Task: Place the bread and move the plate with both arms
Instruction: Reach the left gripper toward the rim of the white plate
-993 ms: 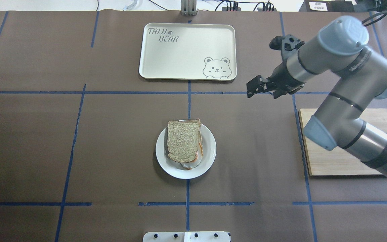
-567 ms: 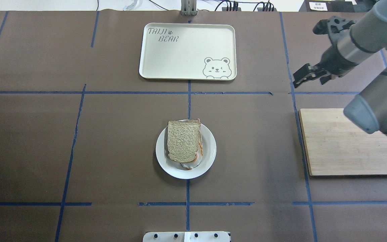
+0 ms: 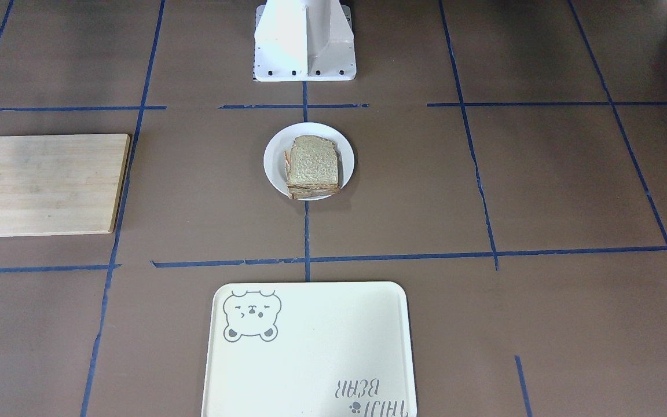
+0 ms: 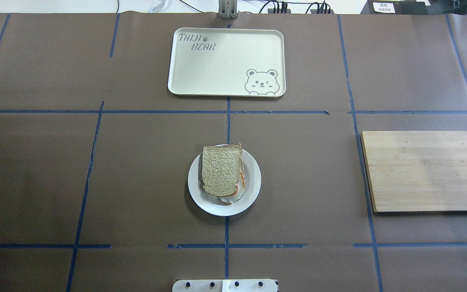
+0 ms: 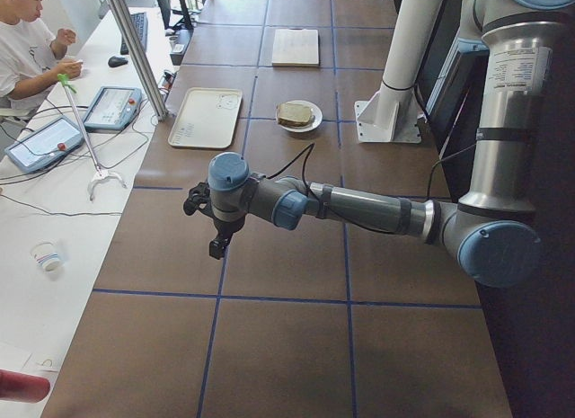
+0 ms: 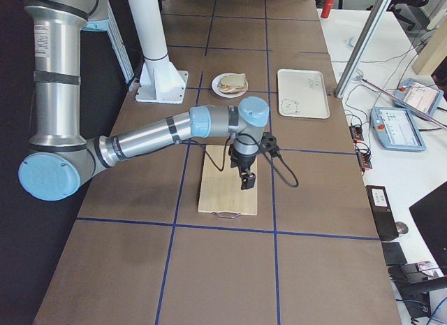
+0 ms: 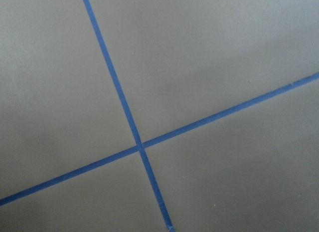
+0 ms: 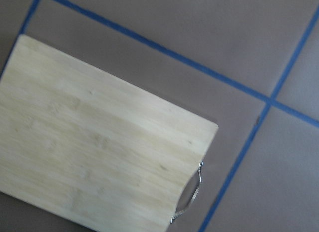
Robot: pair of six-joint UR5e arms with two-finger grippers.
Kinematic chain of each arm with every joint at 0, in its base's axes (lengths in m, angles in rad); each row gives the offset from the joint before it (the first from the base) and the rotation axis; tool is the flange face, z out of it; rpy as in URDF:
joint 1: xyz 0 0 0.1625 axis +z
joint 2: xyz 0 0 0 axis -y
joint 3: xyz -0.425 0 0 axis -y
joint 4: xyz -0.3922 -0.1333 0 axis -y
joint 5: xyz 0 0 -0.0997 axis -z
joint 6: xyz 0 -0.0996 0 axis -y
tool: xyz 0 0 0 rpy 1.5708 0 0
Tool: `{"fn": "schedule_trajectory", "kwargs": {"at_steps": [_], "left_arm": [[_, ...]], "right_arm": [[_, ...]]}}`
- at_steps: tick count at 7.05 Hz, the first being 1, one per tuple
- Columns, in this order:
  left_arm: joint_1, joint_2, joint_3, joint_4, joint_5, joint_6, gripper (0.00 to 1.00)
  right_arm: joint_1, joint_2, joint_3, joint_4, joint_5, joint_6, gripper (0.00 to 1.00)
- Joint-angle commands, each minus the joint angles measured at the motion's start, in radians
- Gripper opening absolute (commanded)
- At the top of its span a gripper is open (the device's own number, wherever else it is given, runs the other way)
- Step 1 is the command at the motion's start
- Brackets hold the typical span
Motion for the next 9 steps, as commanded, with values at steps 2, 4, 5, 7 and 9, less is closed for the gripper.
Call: {"fn": "schedule_trajectory", "kwargs": {"at_steps": [2,4,5,7,9], "left_arm": [[0.276,-0.003,-0.009,-0.394,-0.032,-0.623,1.00],[0.503,-0.054,-0.006,-0.733,0.059,-1.172,1.00],[0.645,-0.092,-0.006,-0.798,0.224,-1.339,1.00],[0.888,-0.193,0.008,-0.860,0.551,-1.566,1.00],[1.033,-0.267,0.032,-0.879,0.740,-1.662,1.00]], "right_arm": [[0.054,-0.105,-0.032,0.079,0.040,-0.008,1.00],[0.054,-0.103,-0.032,0.079,0.040,-0.007,1.00],[0.054,-0.103,-0.034,0.079,0.040,-0.007,1.00],[0.054,-0.103,-0.034,0.079,0.040,-0.007,1.00],[0.054,-0.103,-0.034,0.079,0.041,-0.007,1.00]]}}
